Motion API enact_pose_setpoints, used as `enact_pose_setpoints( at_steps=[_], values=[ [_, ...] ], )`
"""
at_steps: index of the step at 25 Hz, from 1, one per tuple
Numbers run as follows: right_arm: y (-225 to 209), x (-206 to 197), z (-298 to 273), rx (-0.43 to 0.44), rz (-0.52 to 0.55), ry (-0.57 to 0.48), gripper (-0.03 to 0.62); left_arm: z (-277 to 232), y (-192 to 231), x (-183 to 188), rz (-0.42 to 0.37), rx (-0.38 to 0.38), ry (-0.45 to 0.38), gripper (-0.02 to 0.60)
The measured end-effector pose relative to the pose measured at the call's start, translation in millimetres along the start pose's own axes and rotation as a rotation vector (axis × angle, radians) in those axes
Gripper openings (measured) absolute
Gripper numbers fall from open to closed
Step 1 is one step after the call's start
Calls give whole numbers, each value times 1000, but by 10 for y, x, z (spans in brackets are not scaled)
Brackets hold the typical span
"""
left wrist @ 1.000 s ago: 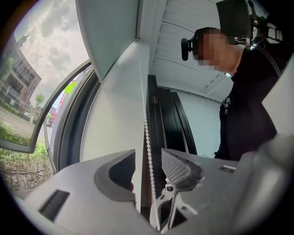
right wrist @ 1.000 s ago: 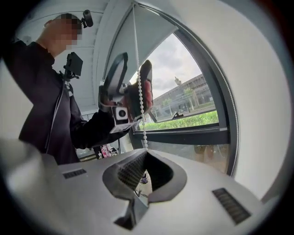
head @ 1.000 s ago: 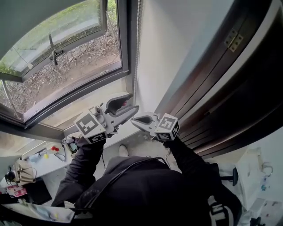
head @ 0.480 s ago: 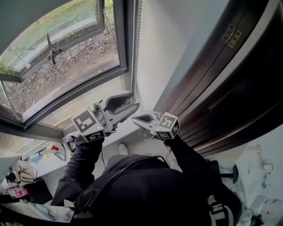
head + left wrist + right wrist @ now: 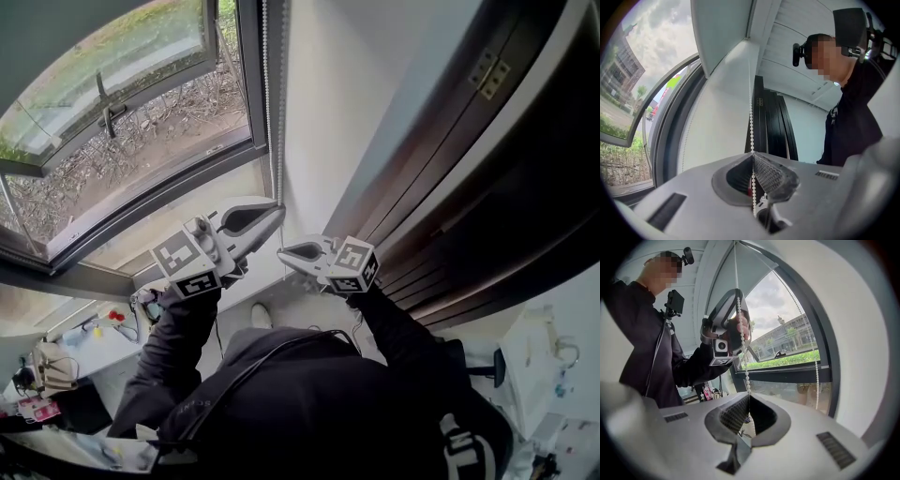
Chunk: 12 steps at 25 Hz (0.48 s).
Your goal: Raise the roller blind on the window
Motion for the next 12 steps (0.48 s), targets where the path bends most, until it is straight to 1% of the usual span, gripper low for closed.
enact_pose_setpoints(
  at_steps=[2, 4, 6, 7, 8, 9, 12],
  values=[
    [21, -57, -6, 35, -36, 4, 6, -52, -30, -47, -11, 1, 12, 12],
    [49, -99, 8, 80, -68, -11, 8, -65, -49, -80, -14, 11, -7, 12],
    [55, -93, 68, 90, -56, -18, 15, -43, -61, -94, -34, 29, -32, 12],
    [49, -51, 121, 89, -49, -28, 71, -25, -64, -103, -43, 37, -41, 12],
    [41, 31, 192, 90, -46, -53, 152, -7, -64, -118, -43, 42, -46, 12],
    [31, 156, 279, 92, -43, -90, 197, 6, -60, -145, -38, 47, -46, 12],
    [5, 675, 568, 72, 5, -227, 204, 13, -27, -345, -13, 71, -3, 9]
  ],
)
Point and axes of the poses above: the fingertips, and each gripper's own axes: z backward along the fingers, y to its left, x out of its top, the point moved 5 cm from there along z, backward along the fingers
